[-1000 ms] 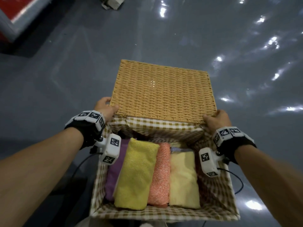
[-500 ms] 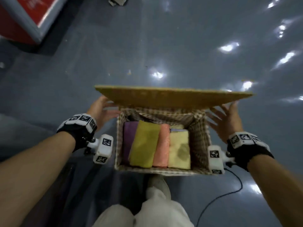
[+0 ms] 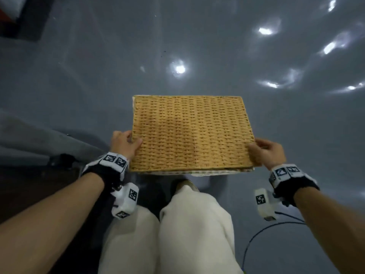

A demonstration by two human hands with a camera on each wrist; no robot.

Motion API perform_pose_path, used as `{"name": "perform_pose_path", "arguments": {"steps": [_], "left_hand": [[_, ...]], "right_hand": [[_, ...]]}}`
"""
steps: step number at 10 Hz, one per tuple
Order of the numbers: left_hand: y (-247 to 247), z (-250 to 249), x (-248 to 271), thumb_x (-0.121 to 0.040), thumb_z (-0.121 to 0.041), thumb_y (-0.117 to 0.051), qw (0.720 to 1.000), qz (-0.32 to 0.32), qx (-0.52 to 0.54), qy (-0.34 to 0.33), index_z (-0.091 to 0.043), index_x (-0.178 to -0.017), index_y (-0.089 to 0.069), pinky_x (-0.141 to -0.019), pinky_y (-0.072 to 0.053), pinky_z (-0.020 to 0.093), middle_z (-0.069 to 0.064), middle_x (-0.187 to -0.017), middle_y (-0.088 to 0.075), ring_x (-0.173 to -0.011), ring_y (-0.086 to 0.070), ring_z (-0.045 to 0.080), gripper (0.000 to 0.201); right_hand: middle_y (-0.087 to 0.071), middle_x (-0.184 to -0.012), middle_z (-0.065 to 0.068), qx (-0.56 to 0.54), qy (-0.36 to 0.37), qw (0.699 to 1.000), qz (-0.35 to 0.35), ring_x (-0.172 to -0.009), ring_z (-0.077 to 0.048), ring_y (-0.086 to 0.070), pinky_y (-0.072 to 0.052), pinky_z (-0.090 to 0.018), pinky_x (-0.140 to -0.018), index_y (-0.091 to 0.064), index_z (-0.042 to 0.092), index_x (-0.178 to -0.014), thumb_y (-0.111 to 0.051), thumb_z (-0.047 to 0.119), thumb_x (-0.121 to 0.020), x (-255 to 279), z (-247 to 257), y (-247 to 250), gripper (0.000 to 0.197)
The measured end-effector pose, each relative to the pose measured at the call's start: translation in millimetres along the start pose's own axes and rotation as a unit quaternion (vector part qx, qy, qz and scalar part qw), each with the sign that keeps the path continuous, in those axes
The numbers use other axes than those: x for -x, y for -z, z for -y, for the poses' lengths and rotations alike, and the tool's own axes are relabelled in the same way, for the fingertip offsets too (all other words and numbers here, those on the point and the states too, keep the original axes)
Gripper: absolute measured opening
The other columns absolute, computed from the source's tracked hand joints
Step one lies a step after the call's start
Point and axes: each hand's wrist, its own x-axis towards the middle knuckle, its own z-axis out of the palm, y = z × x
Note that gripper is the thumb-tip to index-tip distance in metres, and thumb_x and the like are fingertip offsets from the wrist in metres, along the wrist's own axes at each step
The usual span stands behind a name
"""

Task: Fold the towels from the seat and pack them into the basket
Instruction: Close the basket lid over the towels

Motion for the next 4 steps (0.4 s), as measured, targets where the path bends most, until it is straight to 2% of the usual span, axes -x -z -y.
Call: {"name": "perform_pose_path", "arguments": {"steps": [1,2,3,4], "left_hand": [[-34.4,14.6,-1.5,-0.088,-0.018,-0.063,0.998,-0.055,0.014,-0.009,-0.008,-0.123,-0.057,-0.094,-0.042,0.035,0.018,-0.12,-0.055,-0.109,-0.054,0.033,0.036],[-46.1,12.1,-1.9,-0.087,-0.013,-0.062,0.993,-0.099,0.058,0.004,-0.009,-0.126,-0.051,-0.091,-0.037,0.028,0.015,-0.124,-0.051,-0.111,-0.052,0.029,0.041],[-36.8,7.0,0.2,-0.086,-0.014,-0.062,0.996,-0.066,0.052,0.022,-0.009,-0.126,-0.049,-0.092,-0.039,0.032,0.013,-0.128,-0.05,-0.112,-0.052,0.029,0.042],[-5.3,-14.9,14.1,-0.085,-0.018,-0.065,0.998,-0.045,0.041,0.036,-0.012,-0.125,-0.051,-0.088,-0.04,0.03,0.011,-0.127,-0.05,-0.11,-0.054,0.026,0.043]], "right_hand": [[-0.054,-0.113,-0.012,0.174,0.07,0.982,-0.005,-0.091,-0.022,-0.055,-0.046,-0.033,-0.085,-0.059,0.012,-0.126,-0.074,0.03,-0.08,-7.3,-16.8,-27.5,0.052],[-0.039,-0.128,-0.014,0.171,0.074,0.982,-0.036,-0.115,-0.032,-0.048,-0.039,-0.043,-0.105,-0.048,0.01,-0.129,-0.076,0.021,-0.078,-9.9,-16.3,-48.1,0.059],[-0.039,-0.131,-0.016,0.255,0.035,0.966,-0.029,-0.123,-0.035,-0.039,-0.036,-0.043,-0.104,-0.047,0.011,-0.127,-0.075,0.024,-0.079,-6.0,-3.7,-49.5,0.057],[-0.044,-0.132,-0.017,0.322,0.041,0.945,0.027,-0.123,-0.035,-0.04,-0.038,-0.043,-0.102,-0.052,0.011,-0.125,-0.069,0.03,-0.084,6.3,39.2,-38.7,0.048]]}}
